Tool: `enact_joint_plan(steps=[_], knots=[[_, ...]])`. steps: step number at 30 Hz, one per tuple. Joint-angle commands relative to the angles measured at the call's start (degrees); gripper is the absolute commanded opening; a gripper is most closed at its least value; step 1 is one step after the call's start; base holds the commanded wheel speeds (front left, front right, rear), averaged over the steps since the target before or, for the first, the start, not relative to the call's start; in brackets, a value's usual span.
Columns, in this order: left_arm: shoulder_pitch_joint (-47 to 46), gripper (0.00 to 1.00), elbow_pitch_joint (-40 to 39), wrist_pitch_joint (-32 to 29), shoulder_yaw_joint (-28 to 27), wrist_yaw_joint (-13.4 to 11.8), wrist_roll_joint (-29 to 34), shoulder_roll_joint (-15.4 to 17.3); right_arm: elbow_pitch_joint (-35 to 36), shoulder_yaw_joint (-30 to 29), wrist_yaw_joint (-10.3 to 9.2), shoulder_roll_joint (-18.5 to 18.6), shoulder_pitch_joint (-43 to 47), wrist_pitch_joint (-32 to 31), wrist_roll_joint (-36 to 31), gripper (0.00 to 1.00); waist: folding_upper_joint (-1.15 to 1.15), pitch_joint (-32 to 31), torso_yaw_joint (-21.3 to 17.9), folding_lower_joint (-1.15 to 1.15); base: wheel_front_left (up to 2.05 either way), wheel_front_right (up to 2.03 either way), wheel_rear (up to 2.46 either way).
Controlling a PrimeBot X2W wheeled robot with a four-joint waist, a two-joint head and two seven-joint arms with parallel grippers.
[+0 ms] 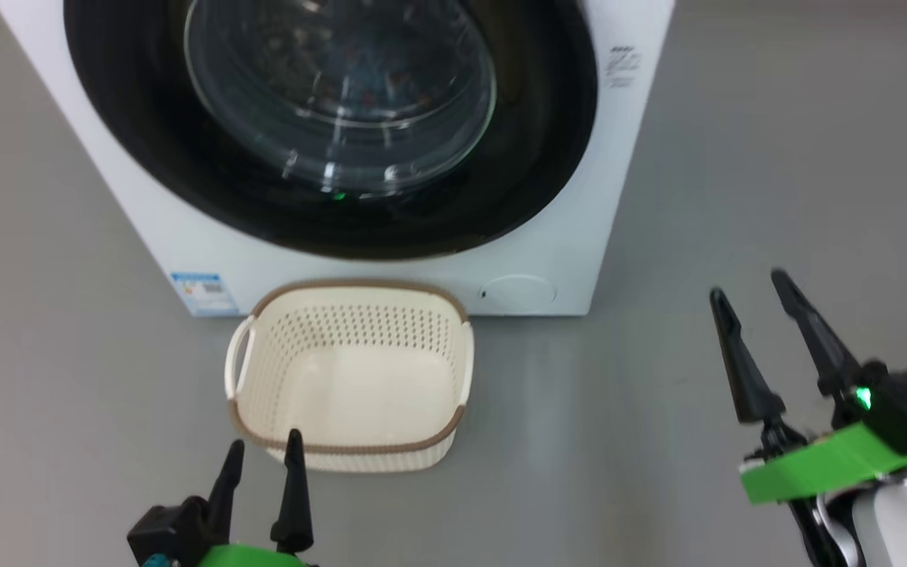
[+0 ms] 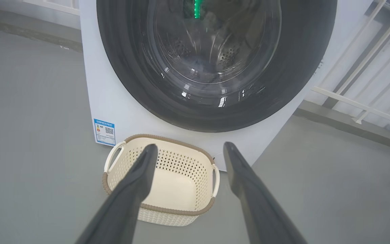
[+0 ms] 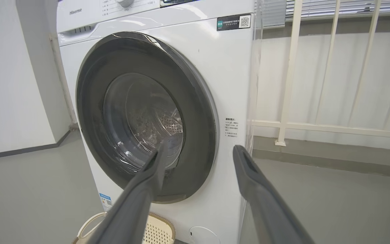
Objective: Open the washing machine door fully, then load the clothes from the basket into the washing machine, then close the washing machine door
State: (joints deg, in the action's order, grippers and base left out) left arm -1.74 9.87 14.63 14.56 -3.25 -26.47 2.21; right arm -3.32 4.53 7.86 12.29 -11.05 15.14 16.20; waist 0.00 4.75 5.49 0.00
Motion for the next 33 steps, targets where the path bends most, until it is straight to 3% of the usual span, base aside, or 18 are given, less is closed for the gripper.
enact_joint_plan(steps=[1,13,30,31,33], knots=[[-0.4,1.0,-1.0,0.4,-1.9,0.1,0.5,0.7,2.0,0.4,-0.37,-0.2,1.0,-0.1,-0.5,1.0,0.0,-4.8,-4.5,0.0,0.0,0.0,0.0],[2.5,1.0,-0.6,0.4,-3.1,0.9,1.8,0.7,4.8,-7.1,-0.37,-4.6,12.2,-0.1,-2.6,1.0,0.0,-7.0,-7.8,0.0,0.0,0.0,0.0],[3.1,1.0,-1.1,0.4,-3.3,1.4,3.5,0.7,2.2,-10.8,-0.37,-6.4,15.3,-0.1,-4.6,1.0,0.0,-6.4,-5.6,0.0,0.0,0.0,0.0],[4.2,0.0,0.4,0.0,-1.7,1.3,3.1,0.1,0.9,-12.1,0.0,-7.0,16.1,-0.3,-4.1,0.0,0.0,-6.4,-5.6,0.0,0.0,0.0,0.0],[4.4,0.0,1.5,-0.1,-1.6,1.3,3.1,0.0,-0.4,-12.0,0.02,-7.2,16.2,-0.3,-4.1,0.0,0.0,-6.4,-5.5,0.0,0.0,0.0,0.0]])
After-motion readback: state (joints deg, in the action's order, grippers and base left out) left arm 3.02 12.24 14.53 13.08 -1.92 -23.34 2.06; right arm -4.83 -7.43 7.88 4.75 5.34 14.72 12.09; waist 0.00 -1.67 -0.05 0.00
